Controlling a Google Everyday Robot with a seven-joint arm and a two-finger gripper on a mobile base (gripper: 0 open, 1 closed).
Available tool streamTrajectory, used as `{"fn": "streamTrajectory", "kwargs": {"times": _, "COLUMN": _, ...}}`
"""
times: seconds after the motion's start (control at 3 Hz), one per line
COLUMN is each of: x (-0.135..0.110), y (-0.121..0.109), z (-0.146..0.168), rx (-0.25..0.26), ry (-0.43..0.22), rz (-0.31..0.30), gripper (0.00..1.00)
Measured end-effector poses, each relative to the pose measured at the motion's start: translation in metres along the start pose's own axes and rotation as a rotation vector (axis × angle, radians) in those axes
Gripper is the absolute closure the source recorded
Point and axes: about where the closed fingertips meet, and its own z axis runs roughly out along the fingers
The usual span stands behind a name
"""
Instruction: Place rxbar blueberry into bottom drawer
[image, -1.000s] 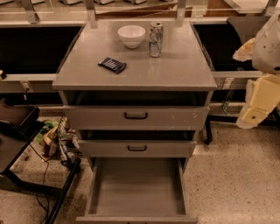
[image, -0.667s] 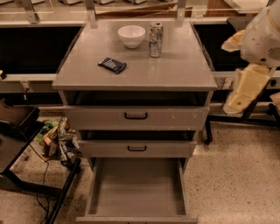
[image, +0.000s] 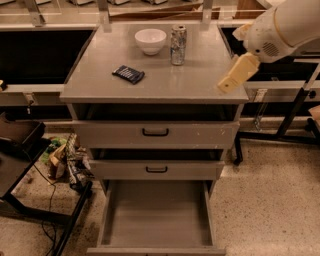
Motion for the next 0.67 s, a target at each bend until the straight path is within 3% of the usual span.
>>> {"fn": "streamTrajectory", "kwargs": {"times": 0.33, "x": -0.0268, "y": -0.0209, "z": 0.021, "rx": 0.065, "ry": -0.067, "rz": 0.117, "gripper": 0.0}}
{"fn": "streamTrajectory", "kwargs": {"times": 0.67, "x": -0.0269, "y": -0.0208, "z": 0.021, "rx": 0.065, "ry": -0.067, "rz": 0.117, "gripper": 0.0}}
